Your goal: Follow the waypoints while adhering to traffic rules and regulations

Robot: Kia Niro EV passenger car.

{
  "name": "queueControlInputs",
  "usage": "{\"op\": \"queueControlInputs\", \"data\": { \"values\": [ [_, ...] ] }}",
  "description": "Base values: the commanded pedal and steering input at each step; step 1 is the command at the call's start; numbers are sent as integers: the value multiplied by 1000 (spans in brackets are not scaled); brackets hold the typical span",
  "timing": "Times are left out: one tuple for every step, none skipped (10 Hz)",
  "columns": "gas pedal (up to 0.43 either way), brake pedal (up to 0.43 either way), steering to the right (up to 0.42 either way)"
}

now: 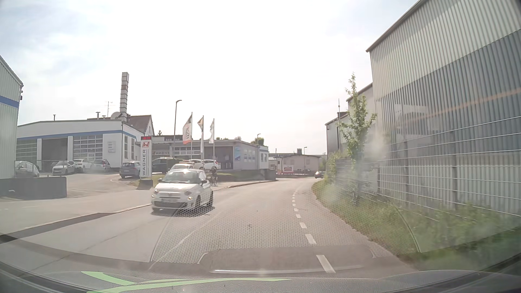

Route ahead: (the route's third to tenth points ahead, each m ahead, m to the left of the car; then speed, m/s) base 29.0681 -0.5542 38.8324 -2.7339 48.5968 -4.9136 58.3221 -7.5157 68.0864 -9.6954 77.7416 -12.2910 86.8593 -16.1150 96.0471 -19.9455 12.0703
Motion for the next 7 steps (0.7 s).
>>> {"op": "queueControlInputs", "data": {
  "values": [
    [39,0,22],
    [39,0,22],
    [39,0,22],
    [39,0,21],
    [39,0,22],
    [39,0,21],
    [39,0,20]
  ]
}}
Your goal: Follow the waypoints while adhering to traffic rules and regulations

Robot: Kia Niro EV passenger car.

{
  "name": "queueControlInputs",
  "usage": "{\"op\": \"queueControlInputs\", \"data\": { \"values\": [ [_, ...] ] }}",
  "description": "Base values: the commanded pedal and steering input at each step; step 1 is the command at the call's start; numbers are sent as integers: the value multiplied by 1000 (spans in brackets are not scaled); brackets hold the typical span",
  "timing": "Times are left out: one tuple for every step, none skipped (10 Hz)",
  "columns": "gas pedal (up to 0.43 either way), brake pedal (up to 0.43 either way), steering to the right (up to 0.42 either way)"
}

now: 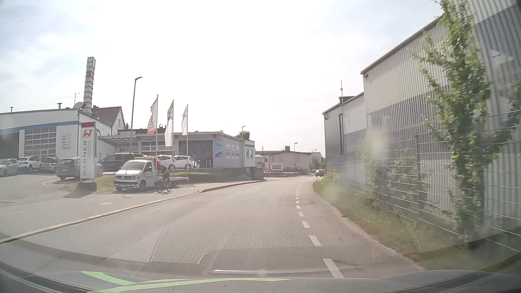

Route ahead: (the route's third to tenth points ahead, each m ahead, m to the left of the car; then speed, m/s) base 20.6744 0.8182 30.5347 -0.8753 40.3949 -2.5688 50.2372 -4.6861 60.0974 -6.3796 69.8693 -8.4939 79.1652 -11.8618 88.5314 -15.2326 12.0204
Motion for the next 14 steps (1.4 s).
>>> {"op": "queueControlInputs", "data": {
  "values": [
    [39,0,20],
    [39,0,20],
    [39,0,20],
    [39,0,20],
    [39,0,20],
    [39,0,20],
    [39,0,20],
    [39,0,20],
    [39,0,21],
    [39,0,21],
    [28,0,21],
    [28,0,22],
    [28,0,23],
    [28,0,23]
  ]
}}
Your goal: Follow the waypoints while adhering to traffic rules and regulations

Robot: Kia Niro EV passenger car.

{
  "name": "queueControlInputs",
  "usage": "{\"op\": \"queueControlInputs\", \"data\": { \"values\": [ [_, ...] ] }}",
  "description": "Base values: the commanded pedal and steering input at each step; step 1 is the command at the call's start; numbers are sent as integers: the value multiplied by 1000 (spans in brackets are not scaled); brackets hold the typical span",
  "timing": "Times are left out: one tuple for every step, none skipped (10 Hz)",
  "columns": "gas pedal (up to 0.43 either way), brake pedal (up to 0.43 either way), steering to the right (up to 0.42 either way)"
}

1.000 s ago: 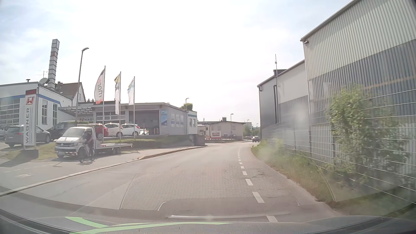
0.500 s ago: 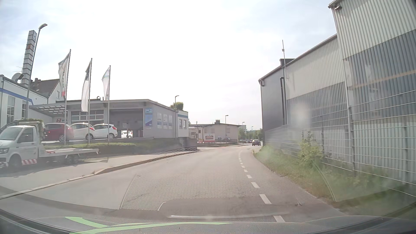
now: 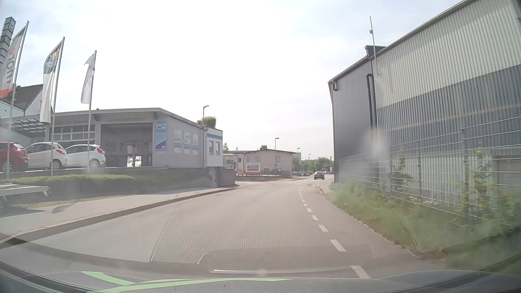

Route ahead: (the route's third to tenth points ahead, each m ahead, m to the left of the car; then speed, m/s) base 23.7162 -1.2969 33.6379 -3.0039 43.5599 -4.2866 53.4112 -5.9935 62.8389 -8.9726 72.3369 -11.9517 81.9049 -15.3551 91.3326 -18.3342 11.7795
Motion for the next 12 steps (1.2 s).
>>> {"op": "queueControlInputs", "data": {
  "values": [
    [28,0,24],
    [28,0,25],
    [28,0,25],
    [28,0,26],
    [28,0,26],
    [28,0,27],
    [28,0,27],
    [28,0,27],
    [28,0,27],
    [28,0,28],
    [28,0,28],
    [28,0,28]
  ]
}}
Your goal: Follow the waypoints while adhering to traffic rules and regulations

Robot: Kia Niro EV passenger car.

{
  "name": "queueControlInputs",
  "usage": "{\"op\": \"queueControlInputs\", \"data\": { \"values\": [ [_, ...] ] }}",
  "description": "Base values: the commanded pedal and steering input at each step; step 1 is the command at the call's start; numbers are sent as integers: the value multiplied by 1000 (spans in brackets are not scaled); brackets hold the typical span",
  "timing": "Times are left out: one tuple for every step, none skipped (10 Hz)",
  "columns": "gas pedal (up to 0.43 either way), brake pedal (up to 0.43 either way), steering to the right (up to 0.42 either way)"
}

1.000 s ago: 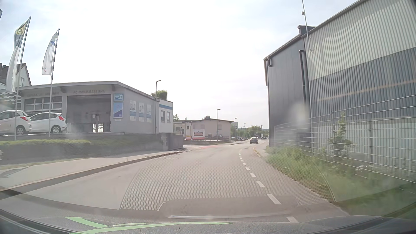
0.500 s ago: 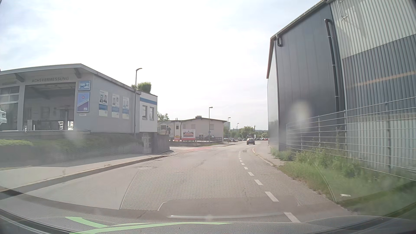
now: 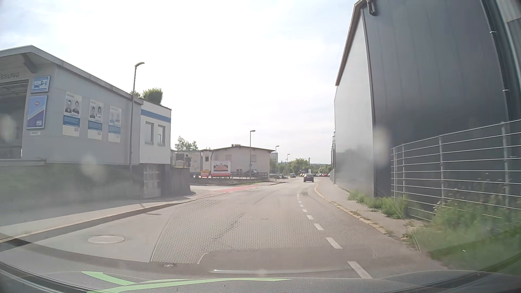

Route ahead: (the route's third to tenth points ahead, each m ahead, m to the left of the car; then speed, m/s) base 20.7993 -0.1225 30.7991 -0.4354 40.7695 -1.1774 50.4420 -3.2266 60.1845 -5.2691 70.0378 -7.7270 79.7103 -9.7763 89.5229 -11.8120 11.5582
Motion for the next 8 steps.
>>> {"op": "queueControlInputs", "data": {
  "values": [
    [28,0,28],
    [28,0,29],
    [28,0,29],
    [28,0,29],
    [28,0,29],
    [28,0,29],
    [28,0,29],
    [39,0,29]
  ]
}}
